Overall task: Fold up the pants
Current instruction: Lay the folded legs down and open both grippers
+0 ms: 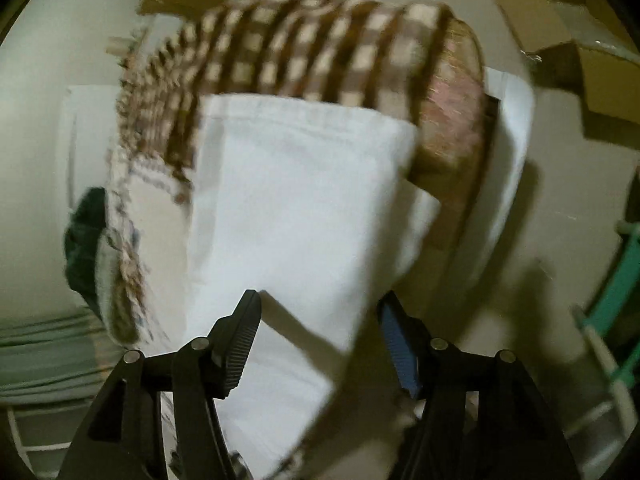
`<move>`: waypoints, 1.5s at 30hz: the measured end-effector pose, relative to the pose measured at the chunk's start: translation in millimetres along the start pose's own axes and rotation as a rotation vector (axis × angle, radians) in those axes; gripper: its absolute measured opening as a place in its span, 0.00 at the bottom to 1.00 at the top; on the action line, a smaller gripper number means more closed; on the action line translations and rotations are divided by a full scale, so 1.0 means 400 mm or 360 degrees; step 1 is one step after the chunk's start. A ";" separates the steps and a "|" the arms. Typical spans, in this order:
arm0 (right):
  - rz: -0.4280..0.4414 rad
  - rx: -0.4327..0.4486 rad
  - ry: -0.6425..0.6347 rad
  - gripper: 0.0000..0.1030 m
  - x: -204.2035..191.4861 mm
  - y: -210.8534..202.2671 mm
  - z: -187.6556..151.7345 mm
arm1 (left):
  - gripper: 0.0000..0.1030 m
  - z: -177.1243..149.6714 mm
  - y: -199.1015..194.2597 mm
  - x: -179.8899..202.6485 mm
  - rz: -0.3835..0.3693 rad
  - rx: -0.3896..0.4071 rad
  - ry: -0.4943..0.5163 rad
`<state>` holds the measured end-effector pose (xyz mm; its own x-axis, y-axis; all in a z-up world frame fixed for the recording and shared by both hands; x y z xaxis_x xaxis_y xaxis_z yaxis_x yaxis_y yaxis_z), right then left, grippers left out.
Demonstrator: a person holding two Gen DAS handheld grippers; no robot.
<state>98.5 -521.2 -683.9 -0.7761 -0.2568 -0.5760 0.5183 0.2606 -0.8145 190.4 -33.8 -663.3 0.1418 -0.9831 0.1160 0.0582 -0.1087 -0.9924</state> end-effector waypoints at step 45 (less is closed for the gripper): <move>-0.0007 0.0244 0.0107 0.44 0.087 -0.030 0.035 | 1.00 0.040 0.017 0.013 0.0137 0.0043 -0.0138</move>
<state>70.3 -546.5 -695.2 -0.7981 -0.1932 -0.5707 0.5597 0.1132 -0.8210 207.2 -37.2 -668.8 0.2319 -0.9721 0.0350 0.0689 -0.0195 -0.9974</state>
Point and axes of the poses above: each gripper's, at about its wrist camera, not at the fingertips, and y roughly the way its jaws point, x to its right, z to its top, the point moved 7 cm from there along y, roughly the way its jaws point, and after that the axes turned 3 degrees about -z, right-handed, at the moved point
